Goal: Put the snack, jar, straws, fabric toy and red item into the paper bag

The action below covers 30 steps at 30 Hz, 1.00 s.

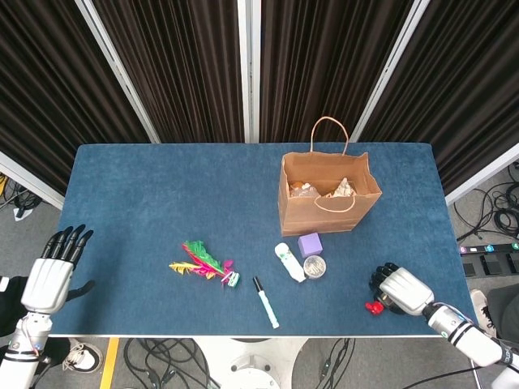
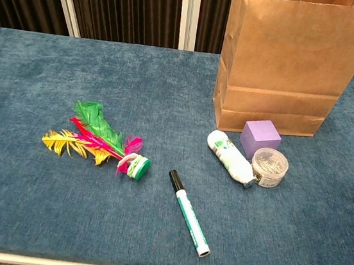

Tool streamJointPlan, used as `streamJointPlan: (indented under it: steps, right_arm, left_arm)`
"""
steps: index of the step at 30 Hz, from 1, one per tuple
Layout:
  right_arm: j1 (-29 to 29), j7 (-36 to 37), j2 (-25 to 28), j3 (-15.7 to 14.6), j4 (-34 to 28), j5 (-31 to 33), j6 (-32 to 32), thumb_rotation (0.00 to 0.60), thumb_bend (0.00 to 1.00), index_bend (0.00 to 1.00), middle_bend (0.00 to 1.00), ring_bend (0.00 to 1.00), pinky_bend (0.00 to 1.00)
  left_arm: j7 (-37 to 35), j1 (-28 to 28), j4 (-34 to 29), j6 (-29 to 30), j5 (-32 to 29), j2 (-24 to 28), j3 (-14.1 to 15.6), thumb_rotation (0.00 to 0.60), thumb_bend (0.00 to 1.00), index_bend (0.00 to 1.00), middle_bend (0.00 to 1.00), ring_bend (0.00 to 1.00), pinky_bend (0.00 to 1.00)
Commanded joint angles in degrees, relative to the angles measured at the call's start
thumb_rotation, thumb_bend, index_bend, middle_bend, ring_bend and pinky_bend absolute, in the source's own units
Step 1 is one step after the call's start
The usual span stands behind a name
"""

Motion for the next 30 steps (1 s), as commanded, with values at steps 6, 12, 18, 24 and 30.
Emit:
streamJointPlan:
  steps: [6, 12, 18, 24, 30]
  right_arm:
    - [-0.12, -0.18, -0.08, 0.05, -0.04, 0.10, 0.91, 0.600, 0.10, 0.45, 0.36, 0.27, 0.29]
    - [-0.39, -0.70, -0.15, -0.05, -0.01, 0.37, 1.00, 0.600, 0.15, 0.50, 0.40, 0.30, 0.33]
    - [-0.41, -1.03, 0.23, 0.26, -0.66, 0.30, 2.25, 0.600, 0.17, 0.52, 0.41, 0.32, 0.35]
    - [-0.33, -2.69, 2.30, 1.13, -3.51, 0.24, 4.45, 0.600, 0.18, 0.53, 0.42, 0.33, 0.36]
    - [-0.35, -5.45, 4.79, 1.96, -7.55, 0.47, 5.56, 0.600, 0.18, 0.55, 0.43, 0.33, 0.37]
  left_arm:
    - [-0.28, -0.06, 0.04, -0.06, -0.10, 0.01, -0.09, 0.600, 0.10, 0.11, 0.16, 0.01, 0.13]
    - [-0.39, 0.03, 0.13, 0.03, -0.08, -0.01, -0.02, 0.600, 0.10, 0.11, 0.16, 0.01, 0.13]
    - [-0.63, 0.19, 0.04, 0.21, -0.14, 0.05, -0.01, 0.600, 0.10, 0.11, 0.16, 0.01, 0.13]
    - [-1.03, 0.17, -0.14, 0.26, -0.06, 0.10, -0.02, 0.600, 0.10, 0.11, 0.16, 0.01, 0.13]
    - [-1.85, 0.28, -0.21, 0.58, -0.07, 0.18, -0.12, 0.600, 0.10, 0.11, 0.16, 0.01, 0.13]
